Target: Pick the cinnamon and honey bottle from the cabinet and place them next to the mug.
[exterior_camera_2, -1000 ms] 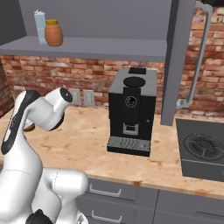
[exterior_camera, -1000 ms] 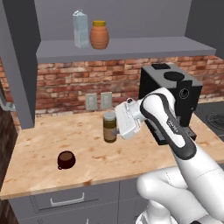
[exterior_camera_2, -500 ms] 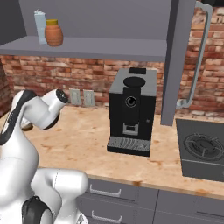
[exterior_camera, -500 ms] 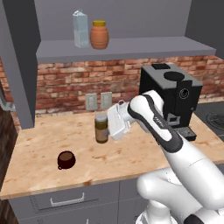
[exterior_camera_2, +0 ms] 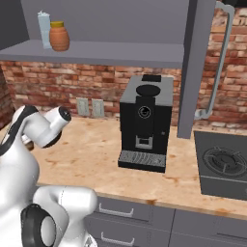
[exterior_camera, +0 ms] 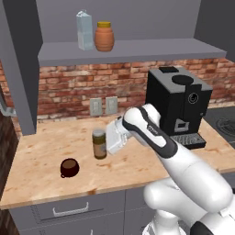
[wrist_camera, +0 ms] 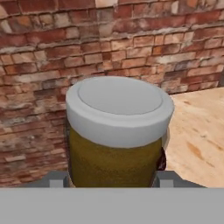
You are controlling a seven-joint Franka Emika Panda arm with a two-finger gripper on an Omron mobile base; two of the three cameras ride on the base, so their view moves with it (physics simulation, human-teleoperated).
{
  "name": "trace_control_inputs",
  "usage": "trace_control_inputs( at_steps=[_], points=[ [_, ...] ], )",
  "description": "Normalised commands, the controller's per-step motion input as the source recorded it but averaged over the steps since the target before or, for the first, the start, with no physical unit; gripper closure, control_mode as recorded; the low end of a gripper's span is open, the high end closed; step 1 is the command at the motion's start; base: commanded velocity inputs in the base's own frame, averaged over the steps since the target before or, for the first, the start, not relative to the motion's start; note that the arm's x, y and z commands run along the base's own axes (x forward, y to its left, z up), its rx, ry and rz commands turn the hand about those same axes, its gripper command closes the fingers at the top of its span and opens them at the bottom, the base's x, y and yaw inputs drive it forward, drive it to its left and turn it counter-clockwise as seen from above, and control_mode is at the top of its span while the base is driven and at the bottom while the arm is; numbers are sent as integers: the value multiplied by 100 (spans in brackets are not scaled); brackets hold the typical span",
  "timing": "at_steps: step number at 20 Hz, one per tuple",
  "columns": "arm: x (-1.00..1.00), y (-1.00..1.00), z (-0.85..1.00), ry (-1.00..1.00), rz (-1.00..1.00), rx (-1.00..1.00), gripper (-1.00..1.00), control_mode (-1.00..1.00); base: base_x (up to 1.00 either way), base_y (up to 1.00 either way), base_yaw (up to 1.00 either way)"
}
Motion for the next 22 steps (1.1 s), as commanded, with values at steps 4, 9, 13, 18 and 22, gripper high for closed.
trace_control_inputs(
  at_steps=[4, 9, 13, 18, 22],
  points=[
    [4, 9, -62, 5, -3, 0, 100, -100, 0, 0, 0],
    [4, 1, -31, 0, -3, 0, 100, -100, 0, 0, 0],
    [13, 7, -17, 0, -3, 0, 100, -100, 0, 0, 0],
    [23, 9, -20, 0, -3, 0, 100, -100, 0, 0, 0],
    [38, 2, -16, 0, -4, 0, 100, -100, 0, 0, 0]
  ],
)
